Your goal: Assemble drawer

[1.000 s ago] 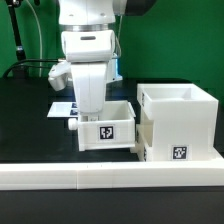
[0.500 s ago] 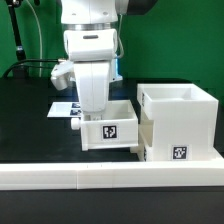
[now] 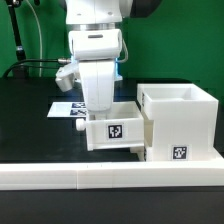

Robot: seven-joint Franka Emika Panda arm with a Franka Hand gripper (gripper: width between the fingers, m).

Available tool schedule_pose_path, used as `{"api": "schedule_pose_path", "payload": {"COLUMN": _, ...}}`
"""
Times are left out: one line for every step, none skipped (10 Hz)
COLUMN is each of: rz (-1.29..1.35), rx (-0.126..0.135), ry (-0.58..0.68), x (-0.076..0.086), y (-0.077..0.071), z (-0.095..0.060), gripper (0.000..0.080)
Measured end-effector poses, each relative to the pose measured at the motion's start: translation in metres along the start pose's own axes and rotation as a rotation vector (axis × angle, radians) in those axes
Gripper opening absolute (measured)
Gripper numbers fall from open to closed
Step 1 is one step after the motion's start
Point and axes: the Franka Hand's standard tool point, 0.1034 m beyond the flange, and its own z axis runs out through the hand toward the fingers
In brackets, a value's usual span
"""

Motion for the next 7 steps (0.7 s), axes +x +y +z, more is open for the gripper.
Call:
{"api": "schedule_pose_path", "payload": {"rz": 0.004, "rx": 0.003, "ry": 0.0, "x": 0.002, "y": -0.001, "z": 0.001, "gripper": 0.0042}}
{"api": "schedule_pose_path", "payload": {"rz": 0.008, "rx": 0.003, "ry": 0.001, "x": 0.004, "y": -0.001, "z": 0.001, "gripper": 0.0042}}
{"api": "schedule_pose_path", "payload": {"rz": 0.008, "rx": 0.004, "ry": -0.001, "x": 0.007, "y": -0.001, "z": 0.001, "gripper": 0.0042}}
{"api": "schedule_pose_path", "payload": {"rz": -0.002, "rx": 0.003, "ry": -0.007, "x": 0.01, "y": -0.001, "z": 0.0, "gripper": 0.0042}}
{"api": "schedule_pose_path", "payload": {"rz": -0.001, "rx": 0.002, "ry": -0.008, "x": 0.012, "y": -0.001, "z": -0.001, "gripper": 0.0042}}
{"api": "schedule_pose_path", "payload": {"rz": 0.004, "rx": 0.001, "ry": -0.008, "x": 0.014, "y": 0.0, "z": -0.001, "gripper": 0.0042}}
{"api": "schedule_pose_path", "payload": {"rz": 0.008, "rx": 0.001, "ry": -0.008, "x": 0.015, "y": 0.0, "z": -0.001, "gripper": 0.0042}}
